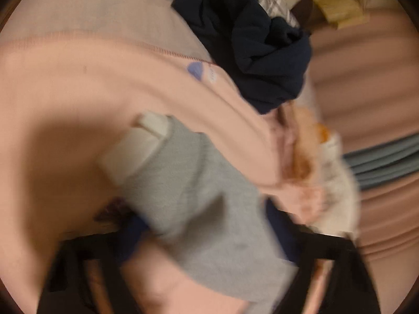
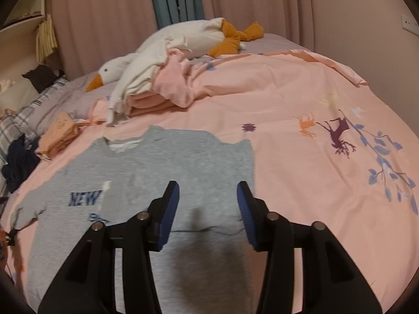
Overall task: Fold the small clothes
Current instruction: 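Grasp the other sleeve cuff with the left tool and fold it across the chest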
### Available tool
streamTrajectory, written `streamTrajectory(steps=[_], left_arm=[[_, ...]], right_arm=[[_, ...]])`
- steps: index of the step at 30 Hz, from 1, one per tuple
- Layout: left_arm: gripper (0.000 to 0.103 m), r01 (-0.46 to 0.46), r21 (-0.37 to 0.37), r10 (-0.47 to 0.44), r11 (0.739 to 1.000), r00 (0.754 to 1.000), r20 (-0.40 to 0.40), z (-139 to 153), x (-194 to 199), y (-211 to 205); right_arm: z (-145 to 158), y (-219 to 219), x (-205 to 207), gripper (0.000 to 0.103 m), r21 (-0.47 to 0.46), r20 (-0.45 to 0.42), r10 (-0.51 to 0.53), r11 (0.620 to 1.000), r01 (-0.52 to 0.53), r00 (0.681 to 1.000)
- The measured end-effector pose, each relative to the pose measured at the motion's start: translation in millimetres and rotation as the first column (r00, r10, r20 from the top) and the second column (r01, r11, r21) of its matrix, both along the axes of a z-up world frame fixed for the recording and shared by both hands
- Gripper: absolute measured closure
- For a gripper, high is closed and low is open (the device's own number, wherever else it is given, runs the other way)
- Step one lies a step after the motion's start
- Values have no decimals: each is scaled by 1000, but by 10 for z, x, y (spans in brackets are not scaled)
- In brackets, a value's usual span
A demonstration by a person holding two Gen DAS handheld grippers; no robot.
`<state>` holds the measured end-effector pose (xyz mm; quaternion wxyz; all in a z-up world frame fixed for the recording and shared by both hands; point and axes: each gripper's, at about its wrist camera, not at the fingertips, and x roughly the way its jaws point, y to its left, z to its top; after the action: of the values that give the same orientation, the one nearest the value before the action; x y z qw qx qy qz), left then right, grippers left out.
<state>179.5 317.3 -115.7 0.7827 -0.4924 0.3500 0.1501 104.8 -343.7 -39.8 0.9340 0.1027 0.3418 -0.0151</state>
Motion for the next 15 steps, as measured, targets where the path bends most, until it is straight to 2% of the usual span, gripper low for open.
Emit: streamTrajectory(steps=[1,2,4,6,9,10,12,13,15], left_arm=[[85,21,52,-18,998,998,-56,33,76,-30],[88,50,84,-41,995,994,-102,61,146,-70],[88,82,157,-62,984,990,-125,187,199,-176],[88,132,262,-111,956,989,-96,422,240,-373],[88,223,403,-223,888,974,-47,798,251,-810],[88,263,451,-280,853,959,-31,948,260,-1039],[88,312,508,-353,803,936,-18,1115,303,-1350],[88,350,539,-406,766,914,-15,1201,318,-1597],[88,400,569,-473,718,881,-23,1236,404,-1921]], right_arm=[[-2,16,-12,54,6,2,8,1000,-8,1000],[-4,33,-32,54,14,1,18,1000,-18,1000],[-12,63,-80,54,16,-1,33,999,-33,999],[-20,71,-153,54,11,2,33,999,-33,999],[-32,65,-228,53,0,1,20,1000,-20,1000],[-43,61,-261,53,-2,2,14,1000,-14,1000],[-61,49,-315,53,13,-1,11,1000,-11,1000],[-69,44,-352,53,26,1,11,1000,-11,1000],[-85,40,-435,52,45,13,6,999,-6,1000]])
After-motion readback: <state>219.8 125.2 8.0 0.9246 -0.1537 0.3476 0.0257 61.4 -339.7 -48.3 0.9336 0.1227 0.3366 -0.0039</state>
